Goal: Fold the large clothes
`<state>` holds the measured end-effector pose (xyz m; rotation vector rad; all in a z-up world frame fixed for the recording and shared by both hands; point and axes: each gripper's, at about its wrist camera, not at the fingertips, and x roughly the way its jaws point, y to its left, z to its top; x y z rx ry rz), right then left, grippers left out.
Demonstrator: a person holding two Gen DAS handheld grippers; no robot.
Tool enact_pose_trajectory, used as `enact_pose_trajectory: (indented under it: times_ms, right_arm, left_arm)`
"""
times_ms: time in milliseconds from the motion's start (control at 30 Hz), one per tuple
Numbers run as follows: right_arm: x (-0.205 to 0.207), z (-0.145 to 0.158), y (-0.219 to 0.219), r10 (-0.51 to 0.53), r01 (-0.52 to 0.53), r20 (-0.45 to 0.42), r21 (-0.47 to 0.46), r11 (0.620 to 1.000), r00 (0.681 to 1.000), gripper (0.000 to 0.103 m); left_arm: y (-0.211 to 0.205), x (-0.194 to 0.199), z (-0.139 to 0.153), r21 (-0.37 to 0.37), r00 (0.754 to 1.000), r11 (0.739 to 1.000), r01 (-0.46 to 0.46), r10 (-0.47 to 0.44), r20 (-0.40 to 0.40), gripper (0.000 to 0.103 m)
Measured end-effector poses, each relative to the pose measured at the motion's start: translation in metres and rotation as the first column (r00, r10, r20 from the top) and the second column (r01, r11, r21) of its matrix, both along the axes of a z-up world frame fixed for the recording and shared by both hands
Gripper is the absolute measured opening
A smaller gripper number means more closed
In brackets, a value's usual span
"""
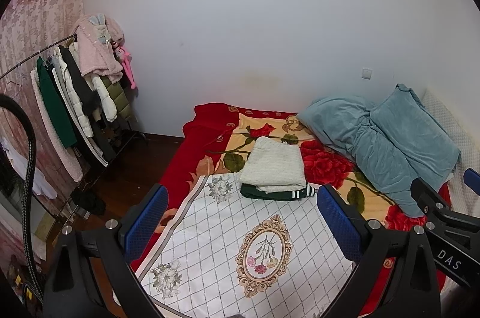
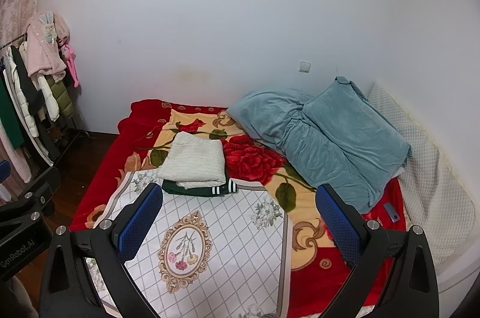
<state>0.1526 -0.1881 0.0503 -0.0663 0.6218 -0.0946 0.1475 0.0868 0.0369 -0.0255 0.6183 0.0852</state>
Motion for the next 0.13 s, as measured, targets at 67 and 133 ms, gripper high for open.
enact_pose_trajectory:
  times_ms: [67,133]
  right_arm:
    - [-0.0005,0.0002,-0.0001,0.0,0.0,-0.001,0.001,1.0,1.0,0.103]
    - [-0.0003,0.0001,0.0001,0.001,-0.001,0.0,0.0,1.0,1.0,0.103]
  left_arm:
    - [0.0011,-0.0021,-0.0005,0.001,1.0,1.0,-0.005,0.005,0.003,0.101]
    - [0.002,-0.0035,-0.0008,-0.001,1.0,1.0,-0.008,0.008,0.003,0.101]
